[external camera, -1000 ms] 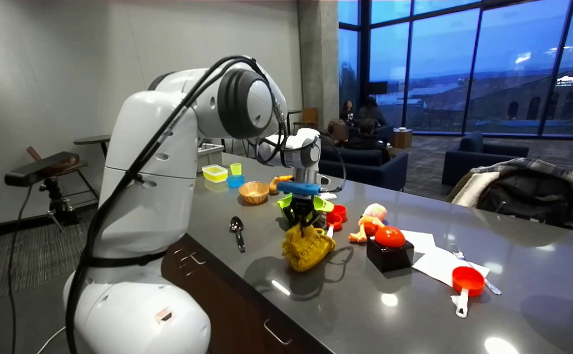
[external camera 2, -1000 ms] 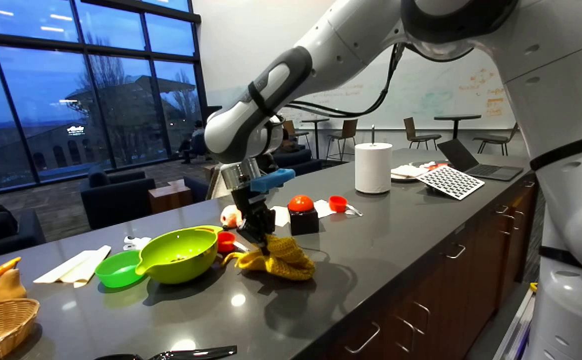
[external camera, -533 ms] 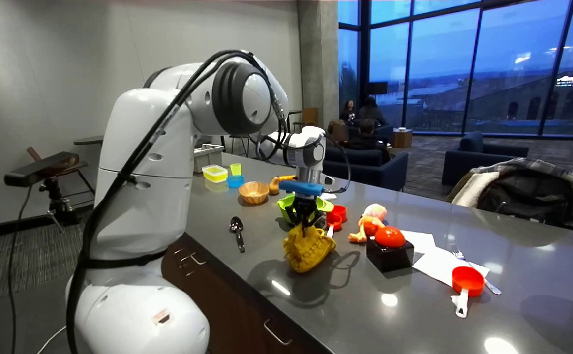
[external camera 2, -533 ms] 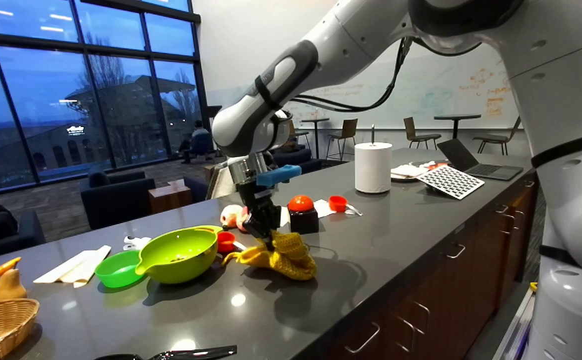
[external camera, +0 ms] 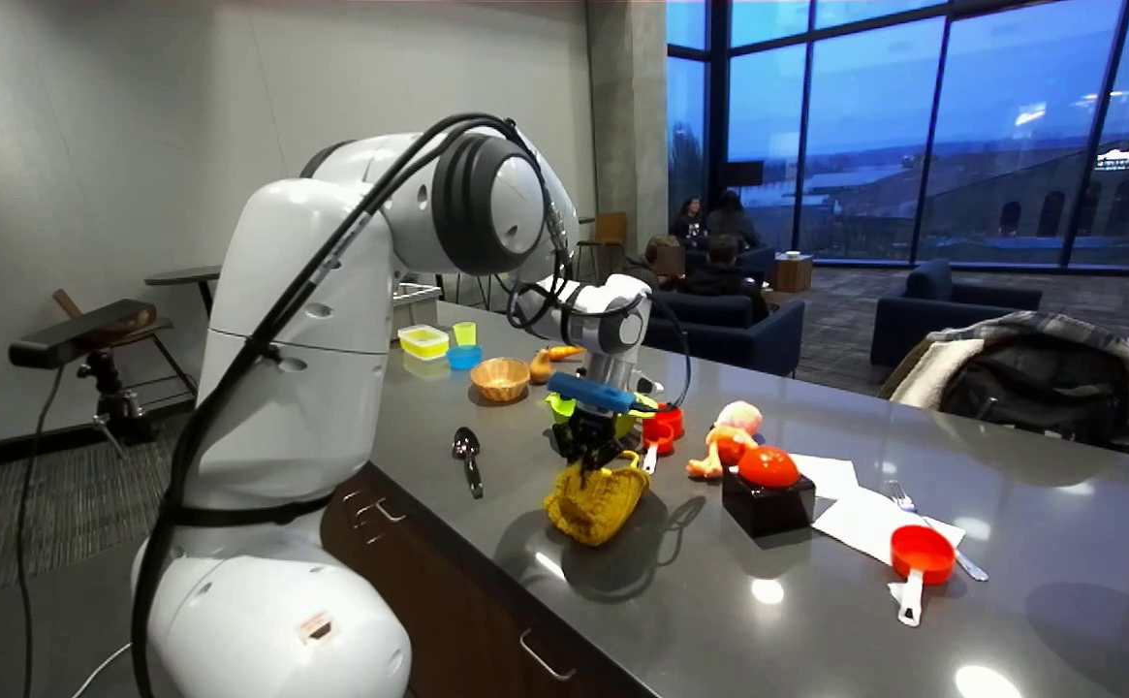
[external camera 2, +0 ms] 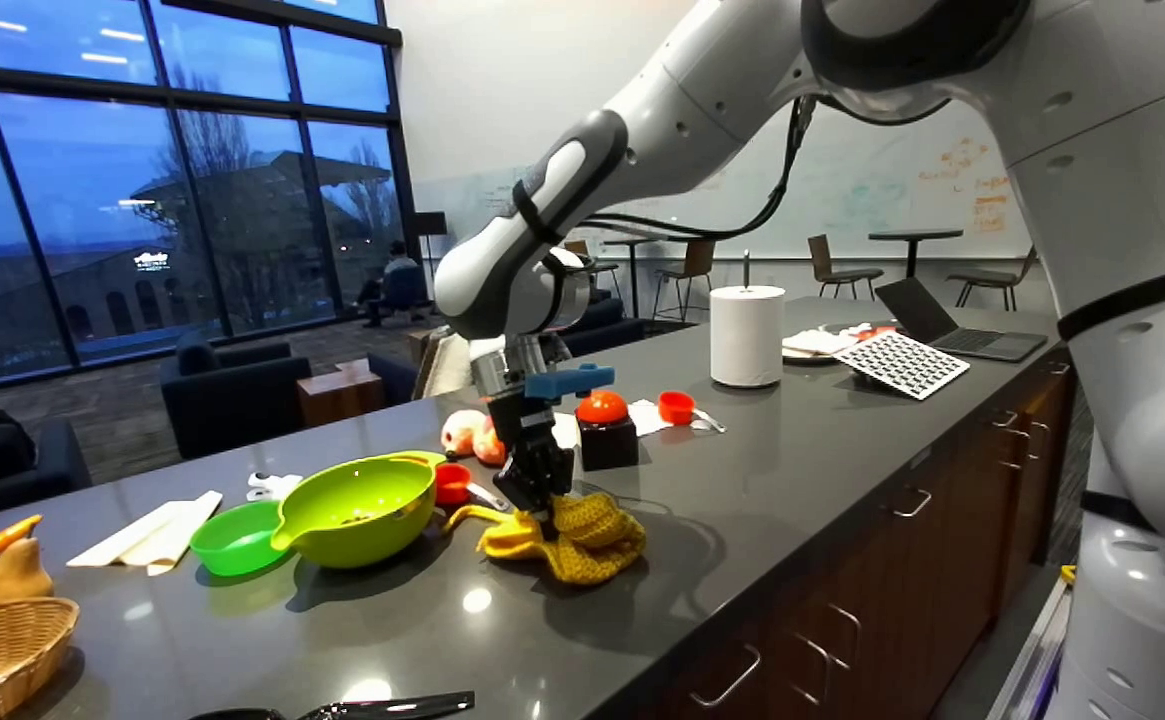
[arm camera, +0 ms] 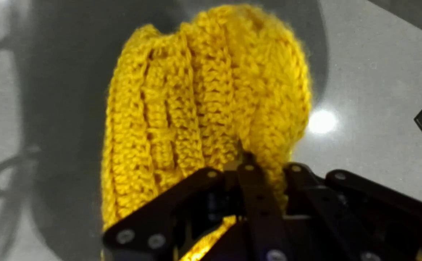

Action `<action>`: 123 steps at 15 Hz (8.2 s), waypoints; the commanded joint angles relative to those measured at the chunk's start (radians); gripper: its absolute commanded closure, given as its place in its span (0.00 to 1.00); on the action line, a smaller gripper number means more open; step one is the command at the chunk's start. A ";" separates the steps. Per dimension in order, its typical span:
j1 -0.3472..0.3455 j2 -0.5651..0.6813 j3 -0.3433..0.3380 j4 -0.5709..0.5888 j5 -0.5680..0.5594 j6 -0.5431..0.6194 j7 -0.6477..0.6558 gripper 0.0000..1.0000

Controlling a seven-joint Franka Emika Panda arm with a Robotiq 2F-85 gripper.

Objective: Unfold the yellow cloth and then fold it again

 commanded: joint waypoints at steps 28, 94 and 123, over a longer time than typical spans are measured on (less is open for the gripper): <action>0.011 -0.091 -0.018 -0.022 -0.126 -0.022 0.118 0.00; -0.006 -0.383 -0.040 0.045 -0.450 -0.467 0.410 0.97; 0.120 0.026 0.094 0.123 -0.045 -0.148 0.027 0.97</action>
